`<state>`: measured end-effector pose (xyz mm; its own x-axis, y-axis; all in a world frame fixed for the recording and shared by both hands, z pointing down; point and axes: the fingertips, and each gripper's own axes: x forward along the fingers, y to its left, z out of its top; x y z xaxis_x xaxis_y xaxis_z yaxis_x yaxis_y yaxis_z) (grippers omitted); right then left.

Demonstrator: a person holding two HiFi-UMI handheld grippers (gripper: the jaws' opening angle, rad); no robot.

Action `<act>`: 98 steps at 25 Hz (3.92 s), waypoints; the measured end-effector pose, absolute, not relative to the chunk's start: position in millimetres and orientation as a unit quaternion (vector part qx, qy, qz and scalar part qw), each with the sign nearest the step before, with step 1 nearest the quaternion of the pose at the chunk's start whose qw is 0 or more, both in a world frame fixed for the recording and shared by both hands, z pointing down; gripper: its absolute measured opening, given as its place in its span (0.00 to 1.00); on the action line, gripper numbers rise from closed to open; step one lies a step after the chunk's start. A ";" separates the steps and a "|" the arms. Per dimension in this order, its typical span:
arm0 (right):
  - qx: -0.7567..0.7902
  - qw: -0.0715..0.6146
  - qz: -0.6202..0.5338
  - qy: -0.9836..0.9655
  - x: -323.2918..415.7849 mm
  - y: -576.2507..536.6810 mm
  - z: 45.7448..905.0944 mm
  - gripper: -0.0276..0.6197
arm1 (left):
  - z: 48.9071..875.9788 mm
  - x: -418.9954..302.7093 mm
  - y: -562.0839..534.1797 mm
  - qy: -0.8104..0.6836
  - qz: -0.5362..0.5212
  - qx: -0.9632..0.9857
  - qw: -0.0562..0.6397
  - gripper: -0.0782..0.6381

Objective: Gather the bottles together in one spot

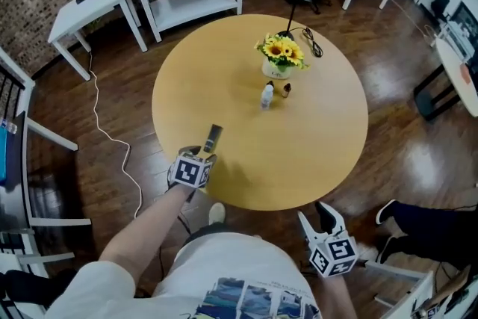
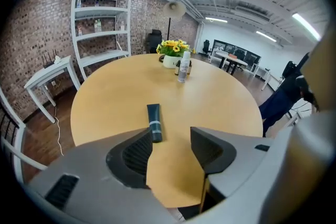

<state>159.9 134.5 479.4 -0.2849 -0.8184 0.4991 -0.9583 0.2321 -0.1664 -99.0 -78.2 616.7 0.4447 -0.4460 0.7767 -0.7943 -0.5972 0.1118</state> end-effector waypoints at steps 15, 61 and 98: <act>0.583 0.190 0.262 -0.745 106.8 68.2 498.7 0.44 | 699.3 -109.8 -133.8 -0.313 0.441 0.798 0.267 0.27; 0.573 0.084 0.260 -0.773 197.8 -176.0 528.0 0.27 | 514.7 -13.3 -88.8 -0.301 0.254 0.912 0.115 0.36; 0.564 0.145 0.096 -0.808 207.2 -280.9 595.0 0.37 | 531.4 -73.2 -53.1 -0.440 0.260 0.815 0.273 0.36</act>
